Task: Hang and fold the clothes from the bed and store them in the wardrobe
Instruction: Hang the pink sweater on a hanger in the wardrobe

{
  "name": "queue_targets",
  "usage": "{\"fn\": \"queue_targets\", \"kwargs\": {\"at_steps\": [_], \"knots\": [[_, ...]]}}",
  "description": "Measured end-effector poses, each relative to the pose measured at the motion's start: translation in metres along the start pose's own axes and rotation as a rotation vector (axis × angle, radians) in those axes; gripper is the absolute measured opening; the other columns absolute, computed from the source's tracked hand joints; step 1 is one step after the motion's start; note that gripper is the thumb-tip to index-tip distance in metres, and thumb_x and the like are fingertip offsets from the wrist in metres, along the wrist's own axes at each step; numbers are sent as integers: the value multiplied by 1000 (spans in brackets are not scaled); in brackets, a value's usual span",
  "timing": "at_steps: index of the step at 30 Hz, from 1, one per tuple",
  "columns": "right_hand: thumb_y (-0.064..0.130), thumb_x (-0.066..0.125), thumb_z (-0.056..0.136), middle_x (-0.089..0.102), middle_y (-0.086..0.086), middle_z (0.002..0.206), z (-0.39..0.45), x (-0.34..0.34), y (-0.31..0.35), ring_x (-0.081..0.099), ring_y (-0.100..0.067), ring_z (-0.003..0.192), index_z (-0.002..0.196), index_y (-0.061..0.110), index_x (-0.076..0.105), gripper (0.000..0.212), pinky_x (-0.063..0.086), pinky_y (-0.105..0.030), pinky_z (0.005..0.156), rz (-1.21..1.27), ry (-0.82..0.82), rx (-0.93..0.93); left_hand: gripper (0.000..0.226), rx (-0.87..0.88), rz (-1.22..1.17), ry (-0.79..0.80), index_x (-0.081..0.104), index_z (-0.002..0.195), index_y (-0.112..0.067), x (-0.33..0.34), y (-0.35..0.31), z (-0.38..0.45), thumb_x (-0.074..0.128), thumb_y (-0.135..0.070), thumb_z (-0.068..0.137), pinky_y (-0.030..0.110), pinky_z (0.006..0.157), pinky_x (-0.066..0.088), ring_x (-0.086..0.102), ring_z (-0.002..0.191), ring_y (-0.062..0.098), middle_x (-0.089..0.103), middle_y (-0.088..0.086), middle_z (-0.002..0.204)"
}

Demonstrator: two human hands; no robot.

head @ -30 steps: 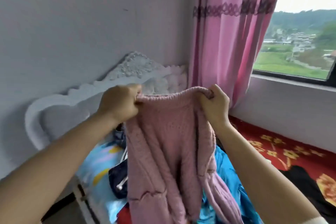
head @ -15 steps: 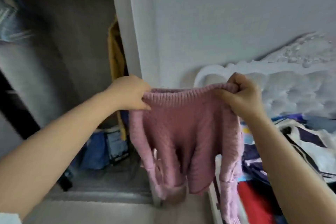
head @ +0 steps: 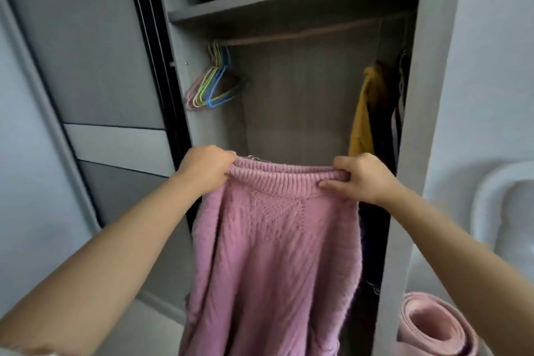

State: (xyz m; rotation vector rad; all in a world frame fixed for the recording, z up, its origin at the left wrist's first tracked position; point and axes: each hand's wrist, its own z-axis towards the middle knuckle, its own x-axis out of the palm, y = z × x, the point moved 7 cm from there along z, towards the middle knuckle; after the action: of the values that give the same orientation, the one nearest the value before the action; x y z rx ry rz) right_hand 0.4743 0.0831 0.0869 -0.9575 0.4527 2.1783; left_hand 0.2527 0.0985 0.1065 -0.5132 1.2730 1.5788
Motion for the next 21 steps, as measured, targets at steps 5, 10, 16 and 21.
{"fn": "queue_targets", "kwargs": {"at_steps": [5, 10, 16, 21], "knots": [[50, 60, 81, 34, 12, 52, 82, 76, -10, 43, -19, 55, 61, 20, 36, 44, 28, -26, 52, 25, 94, -71, 28, -99, 59, 30, 53, 117, -20, 44, 67, 33, 46, -31, 92, 32, 77, 46, 57, 109, 27, 61, 6, 116], [53, 46, 76, 30, 14, 52, 175, 124, -5, 43, -16, 49, 64, 28, 30, 32, 25, -27, 52, 156, 106, -389, 27, -188, 51, 155, 59, 107, -18, 82, 145, 61, 49, -37, 90, 30, 77, 46, 58, 107, 25, 63, 5, 109], [54, 53, 77, 38, 9, 53, 272, 181, -23, 43, -12, 63, 63, 17, 46, 40, 30, -24, 54, 279, 217, -454, 54, -290, -12, 50, 62, 94, -16, 111, 207, 105, 31, -44, 60, 25, 67, 39, 60, 100, 26, 66, 5, 100], [27, 62, 86, 42, 8, 57, 329, 253, -55, 45, 5, 55, 71, 13, 54, 22, 31, -11, 54, 300, 531, -308, 11, -255, -165, -106, 38, 57, -23, 136, 236, 162, 37, -34, 59, 25, 61, 30, 61, 85, 28, 65, 8, 83]]}}
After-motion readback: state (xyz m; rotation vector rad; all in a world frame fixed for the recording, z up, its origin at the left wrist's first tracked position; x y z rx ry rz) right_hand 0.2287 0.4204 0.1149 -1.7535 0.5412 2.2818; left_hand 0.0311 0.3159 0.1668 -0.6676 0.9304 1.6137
